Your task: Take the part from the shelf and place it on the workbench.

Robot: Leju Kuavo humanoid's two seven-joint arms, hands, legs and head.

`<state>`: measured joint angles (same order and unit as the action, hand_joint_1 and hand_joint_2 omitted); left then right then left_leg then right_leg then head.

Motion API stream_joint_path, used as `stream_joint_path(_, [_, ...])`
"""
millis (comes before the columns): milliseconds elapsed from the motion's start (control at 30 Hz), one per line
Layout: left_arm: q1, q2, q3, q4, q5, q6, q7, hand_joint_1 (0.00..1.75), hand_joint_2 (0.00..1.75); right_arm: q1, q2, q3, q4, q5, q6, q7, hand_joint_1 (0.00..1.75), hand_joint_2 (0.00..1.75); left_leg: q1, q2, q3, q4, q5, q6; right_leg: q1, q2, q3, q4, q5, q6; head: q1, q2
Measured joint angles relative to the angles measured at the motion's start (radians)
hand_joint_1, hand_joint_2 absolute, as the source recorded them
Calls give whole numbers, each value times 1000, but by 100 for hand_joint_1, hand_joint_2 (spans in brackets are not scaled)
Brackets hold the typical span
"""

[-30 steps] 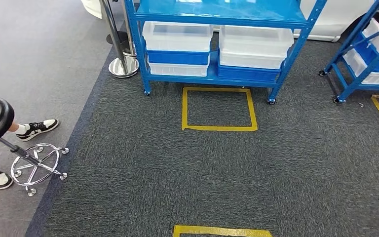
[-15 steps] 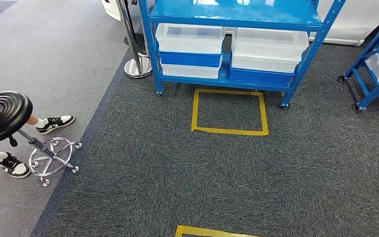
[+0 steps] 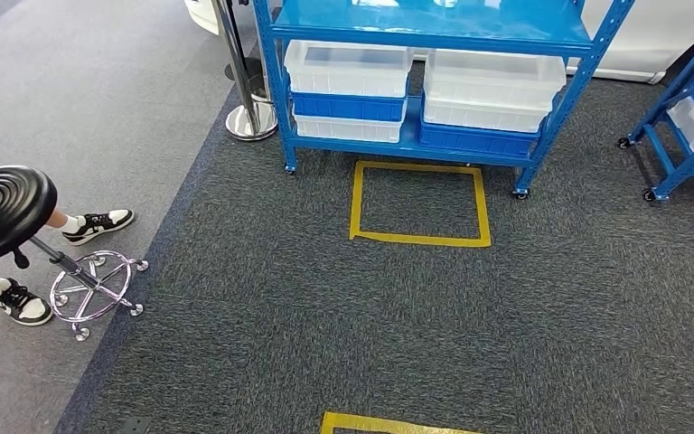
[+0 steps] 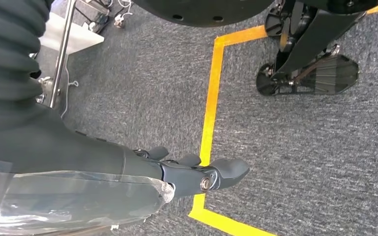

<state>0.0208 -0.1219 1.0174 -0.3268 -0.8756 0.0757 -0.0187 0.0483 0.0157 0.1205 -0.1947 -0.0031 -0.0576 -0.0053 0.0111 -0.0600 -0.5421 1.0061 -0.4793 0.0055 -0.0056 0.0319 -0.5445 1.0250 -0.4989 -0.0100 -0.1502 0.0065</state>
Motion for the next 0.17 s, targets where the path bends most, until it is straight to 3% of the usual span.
stream_joint_path(167, [18,14,-132,-6,116,-7,1,0,0,12,0,-14,-23,0,5,2,0,0,0,0,-1,2,-1,0,-1,0,0,0,0,1,0,0])
